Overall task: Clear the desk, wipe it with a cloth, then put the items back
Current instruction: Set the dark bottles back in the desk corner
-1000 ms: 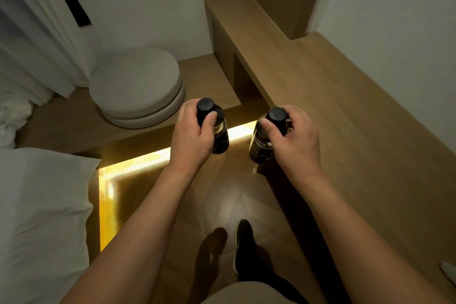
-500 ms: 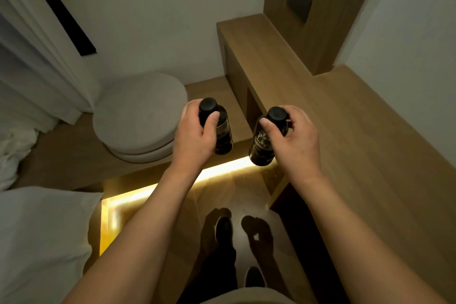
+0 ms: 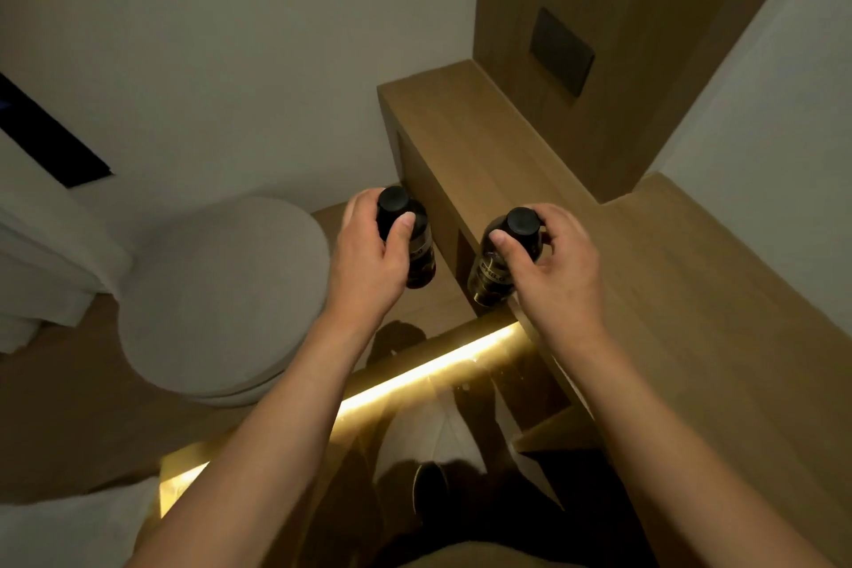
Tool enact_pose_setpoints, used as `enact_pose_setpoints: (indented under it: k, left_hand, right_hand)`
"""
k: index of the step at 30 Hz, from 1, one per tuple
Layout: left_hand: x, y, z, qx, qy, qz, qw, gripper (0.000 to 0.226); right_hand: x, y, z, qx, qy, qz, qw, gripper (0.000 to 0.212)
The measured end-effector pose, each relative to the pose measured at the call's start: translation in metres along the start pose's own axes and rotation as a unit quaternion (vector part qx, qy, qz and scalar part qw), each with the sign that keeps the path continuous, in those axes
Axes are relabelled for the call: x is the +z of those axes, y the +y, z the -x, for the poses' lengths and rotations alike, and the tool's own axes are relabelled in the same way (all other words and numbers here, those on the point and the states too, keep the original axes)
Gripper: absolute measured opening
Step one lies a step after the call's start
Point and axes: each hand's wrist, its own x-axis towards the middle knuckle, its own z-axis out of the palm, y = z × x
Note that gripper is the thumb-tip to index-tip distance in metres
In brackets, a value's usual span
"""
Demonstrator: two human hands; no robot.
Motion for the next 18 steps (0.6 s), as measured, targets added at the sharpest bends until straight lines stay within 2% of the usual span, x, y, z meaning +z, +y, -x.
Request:
enact_pose_setpoints:
  k: [12, 15, 18]
  left_hand:
    - [0.072, -0.018, -0.119, -0.016, -0.014, -0.012, 1.000, 0.027]
    - [0.086, -0.019, -0.144, -0.017, -0.017, -0.017, 1.000, 0.029]
    - [0.096, -0.019, -0.165, -0.016, -0.017, -0.027, 0.999, 0.031]
  right_hand:
    - [0.032, 0.049, -0.126, 0.030, -0.020, -0.023, 0.999, 0.037]
    - [0.040, 0.061, -0.149, 0.008, -0.024, -0.024, 0.999, 0.029]
    - [0.044, 0.070, -0.165, -0.019, 0.015, -0.019, 1.000, 0.035]
